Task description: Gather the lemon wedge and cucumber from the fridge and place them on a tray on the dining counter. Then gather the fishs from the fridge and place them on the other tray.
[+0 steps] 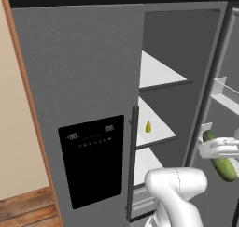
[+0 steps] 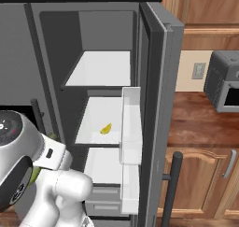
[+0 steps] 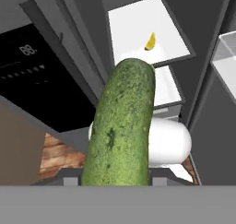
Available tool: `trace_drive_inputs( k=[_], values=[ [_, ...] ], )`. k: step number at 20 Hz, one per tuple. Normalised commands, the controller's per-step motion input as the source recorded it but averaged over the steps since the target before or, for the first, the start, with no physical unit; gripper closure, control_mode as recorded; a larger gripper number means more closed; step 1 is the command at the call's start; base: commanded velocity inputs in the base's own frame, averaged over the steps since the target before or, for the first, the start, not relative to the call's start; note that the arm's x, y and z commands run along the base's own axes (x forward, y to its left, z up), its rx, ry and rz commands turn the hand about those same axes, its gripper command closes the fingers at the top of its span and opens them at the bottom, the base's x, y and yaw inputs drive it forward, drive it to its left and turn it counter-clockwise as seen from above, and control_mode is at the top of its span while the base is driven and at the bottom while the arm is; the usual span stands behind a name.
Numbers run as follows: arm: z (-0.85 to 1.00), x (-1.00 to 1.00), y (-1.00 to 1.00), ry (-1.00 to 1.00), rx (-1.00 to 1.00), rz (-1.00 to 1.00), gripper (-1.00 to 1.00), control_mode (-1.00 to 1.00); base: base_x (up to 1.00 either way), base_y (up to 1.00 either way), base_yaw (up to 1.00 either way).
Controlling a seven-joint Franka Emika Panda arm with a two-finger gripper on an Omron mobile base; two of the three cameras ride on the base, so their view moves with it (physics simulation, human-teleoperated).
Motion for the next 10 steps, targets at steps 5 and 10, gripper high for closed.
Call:
trace_drive_inputs(
  k=[5,10],
  values=[
    [0.0,0.0,0.0,0.0,0.0,0.0,1.0,1.0,-1.0,-0.05,0.0],
    [0.0,0.0,0.0,0.0,0.0,0.0,1.0,1.0,-1.0,-0.12,0.0]
  ],
)
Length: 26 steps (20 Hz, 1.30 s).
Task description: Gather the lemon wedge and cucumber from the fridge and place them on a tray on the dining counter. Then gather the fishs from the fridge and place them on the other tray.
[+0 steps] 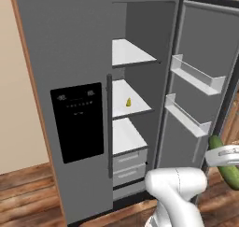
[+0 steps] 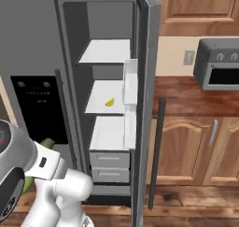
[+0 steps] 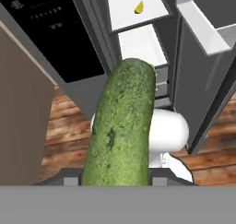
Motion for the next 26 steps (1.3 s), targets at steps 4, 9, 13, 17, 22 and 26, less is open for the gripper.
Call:
trace_drive_inputs(
  k=[4,9,13,17,22,26],
  values=[
    [0.0,0.0,0.0,0.0,0.0,0.0,1.0,1.0,-1.0,-0.08,0.0],
    [0.0,0.0,0.0,0.0,0.0,0.0,1.0,1.0,-1.0,-0.14,0.0],
    [0.0,0.0,0.0,0.0,0.0,0.0,1.0,1.0,-1.0,-0.22,0.0],
    [0.0,0.0,0.0,0.0,0.0,0.0,1.0,1.0,-1.0,-0.31,0.0],
    [0.0,0.0,0.0,0.0,0.0,0.0,1.0,1.0,-1.0,-0.3,0.0],
    [0.0,0.0,0.0,0.0,0.0,0.0,1.0,1.0,-1.0,-0.29,0.0]
  ],
)
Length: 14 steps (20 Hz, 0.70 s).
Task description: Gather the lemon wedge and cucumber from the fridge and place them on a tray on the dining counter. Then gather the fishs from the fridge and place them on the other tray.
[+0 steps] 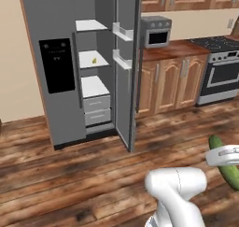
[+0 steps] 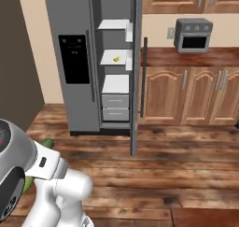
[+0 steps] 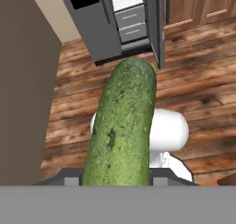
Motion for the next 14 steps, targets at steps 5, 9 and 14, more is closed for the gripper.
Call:
trace_drive_inputs(
  k=[5,9,14],
  values=[
    [0.0,0.0,0.0,0.0,0.0,0.0,1.0,1.0,-1.0,-0.31,0.0],
    [0.0,0.0,0.0,0.0,0.0,0.0,1.0,1.0,-1.0,-0.32,0.0],
    [0.0,0.0,0.0,0.0,0.0,0.0,1.0,1.0,-1.0,-0.36,0.0]
  ],
)
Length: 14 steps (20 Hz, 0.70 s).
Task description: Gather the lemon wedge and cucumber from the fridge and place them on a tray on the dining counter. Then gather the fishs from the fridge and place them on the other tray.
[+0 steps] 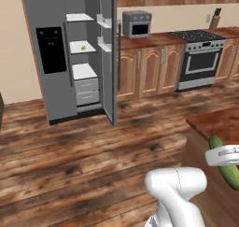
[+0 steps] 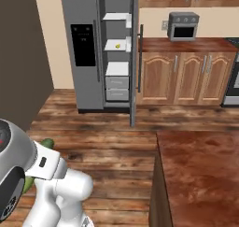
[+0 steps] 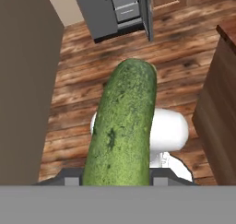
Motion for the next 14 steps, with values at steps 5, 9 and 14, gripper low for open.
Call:
trace_drive_inputs(
  k=[5,9,14],
  values=[
    [0.0,0.0,0.0,0.0,0.0,0.0,1.0,1.0,-1.0,-0.43,0.0],
    [0.0,0.0,0.0,0.0,0.0,0.0,1.0,1.0,-1.0,-0.43,0.0],
    [0.0,0.0,0.0,0.0,0.0,0.0,1.0,1.0,-1.0,-0.45,0.0]
  ],
)
